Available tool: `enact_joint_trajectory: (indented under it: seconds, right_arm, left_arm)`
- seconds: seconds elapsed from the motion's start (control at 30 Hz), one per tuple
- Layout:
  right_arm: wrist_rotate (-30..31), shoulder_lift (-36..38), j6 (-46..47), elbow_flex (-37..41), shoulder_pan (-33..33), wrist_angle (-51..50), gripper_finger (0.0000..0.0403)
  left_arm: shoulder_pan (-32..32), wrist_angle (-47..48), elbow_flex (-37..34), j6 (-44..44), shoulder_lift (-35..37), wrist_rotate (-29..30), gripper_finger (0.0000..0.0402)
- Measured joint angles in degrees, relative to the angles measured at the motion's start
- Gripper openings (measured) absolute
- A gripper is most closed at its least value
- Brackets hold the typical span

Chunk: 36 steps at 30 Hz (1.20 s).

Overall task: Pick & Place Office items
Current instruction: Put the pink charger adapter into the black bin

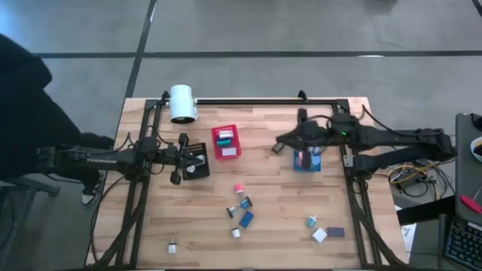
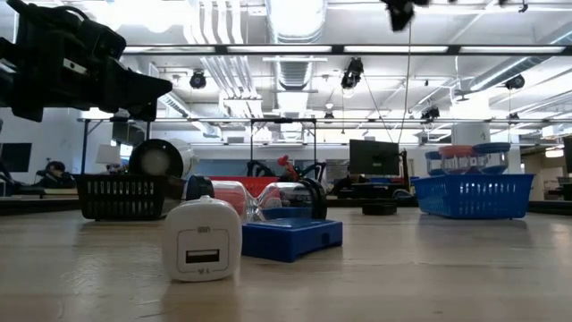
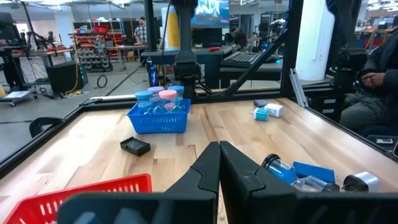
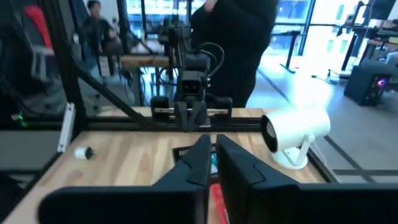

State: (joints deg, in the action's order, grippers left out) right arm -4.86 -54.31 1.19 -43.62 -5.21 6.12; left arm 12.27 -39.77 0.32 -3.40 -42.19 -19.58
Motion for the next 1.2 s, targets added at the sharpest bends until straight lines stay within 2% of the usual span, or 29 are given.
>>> enact_joint_trajectory:
  seconds: [0.23, 0.47, 0.8, 1.03, 1.1, 1.2]
  right_arm:
    - [-0.1, 10.7, 3.2, 18.0, 0.0, 14.2, 0.0009]
    - [-1.5, 15.9, 2.2, 29.5, 0.0, 23.1, 0.0008]
    - [-1.5, 16.3, 0.8, 40.3, -0.1, 40.8, 0.0008]
    - [-1.2, 17.9, 2.1, 42.6, -0.1, 44.7, 0.0008]
    - [-1.2, 18.1, 2.1, 42.8, -0.1, 44.2, 0.0008]
    - [-1.1, 18.2, 1.7, 43.0, -0.1, 43.8, 0.0008]
  left_arm:
    - [0.0, 0.4, 0.0, 0.9, 0.0, 0.0, 0.0014]
    - [0.0, 2.1, 0.0, 0.9, 0.0, 0.0, 0.0014]
    - [0.0, 2.4, 0.0, 0.9, 0.0, 1.9, 0.0014]
    - [0.0, 2.4, 0.0, 2.8, 0.0, 3.2, 0.0014]
    - [0.0, 4.9, 0.8, 3.8, 0.0, 4.3, 0.0014]
    - [-0.1, 14.2, 5.1, 3.8, -0.3, 4.6, 0.0014]
